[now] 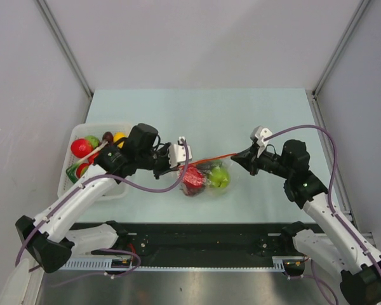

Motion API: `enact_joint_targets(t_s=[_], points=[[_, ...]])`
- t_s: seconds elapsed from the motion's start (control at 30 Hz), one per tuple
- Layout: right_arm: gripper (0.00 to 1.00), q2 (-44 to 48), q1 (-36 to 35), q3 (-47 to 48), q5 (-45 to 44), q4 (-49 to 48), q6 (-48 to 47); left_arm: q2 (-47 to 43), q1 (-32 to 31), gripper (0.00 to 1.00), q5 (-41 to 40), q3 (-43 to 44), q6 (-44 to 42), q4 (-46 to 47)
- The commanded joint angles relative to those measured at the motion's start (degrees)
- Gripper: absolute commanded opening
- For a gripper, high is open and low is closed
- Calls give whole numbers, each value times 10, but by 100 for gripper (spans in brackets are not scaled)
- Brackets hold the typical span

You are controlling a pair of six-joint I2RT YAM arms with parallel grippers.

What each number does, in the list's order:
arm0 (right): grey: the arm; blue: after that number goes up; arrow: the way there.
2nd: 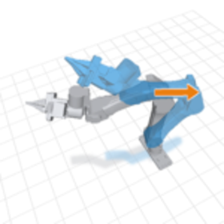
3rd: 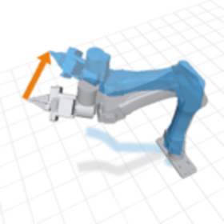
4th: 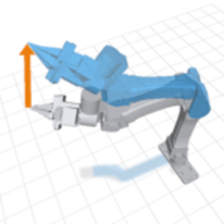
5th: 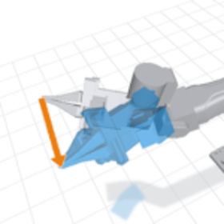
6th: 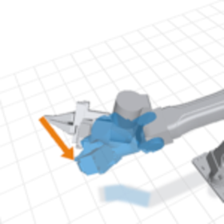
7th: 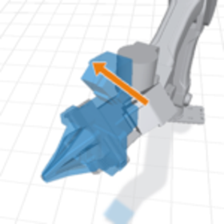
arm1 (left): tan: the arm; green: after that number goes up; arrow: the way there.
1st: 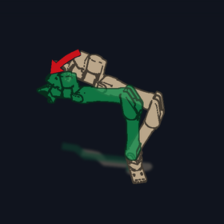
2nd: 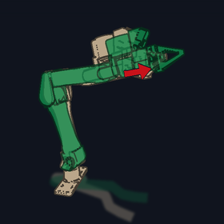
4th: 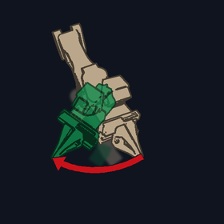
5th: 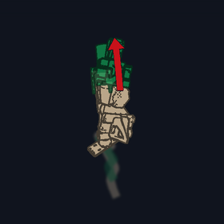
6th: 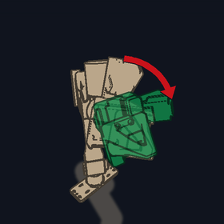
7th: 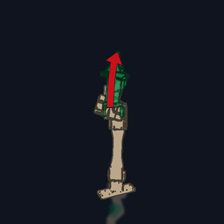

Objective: Place the food in the zip-top bag and seal the zipper
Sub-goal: Zip the zipper food storage bag at the center of the board, then place the zipper food storage bag at the center of the board.

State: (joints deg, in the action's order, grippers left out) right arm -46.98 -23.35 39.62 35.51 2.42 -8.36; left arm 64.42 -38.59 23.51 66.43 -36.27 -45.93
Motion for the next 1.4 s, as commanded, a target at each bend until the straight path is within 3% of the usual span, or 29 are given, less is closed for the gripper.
enact_joint_targets(t_s=[0.0,0.4,0.83,0.97,1.1,1.23,1.37], points=[[0,27,37,5,-1,0,-4,-38,40,3,-26,-14,-36,-55],[0,-30,109,20,40,-20,-4,1,77,0,-21,3,-23,-11],[0,-297,152,199,57,-145,-46,197,164,0,-58,191,-51,100],[0,-352,151,258,96,-110,-84,219,182,0,-27,220,-63,81],[0,-407,132,272,139,72,-174,207,171,0,48,124,-77,38],[0,-421,108,223,136,158,-276,178,140,0,30,-1,-79,70],[0,-399,99,148,117,189,-317,135,128,0,42,-89,-54,100]])
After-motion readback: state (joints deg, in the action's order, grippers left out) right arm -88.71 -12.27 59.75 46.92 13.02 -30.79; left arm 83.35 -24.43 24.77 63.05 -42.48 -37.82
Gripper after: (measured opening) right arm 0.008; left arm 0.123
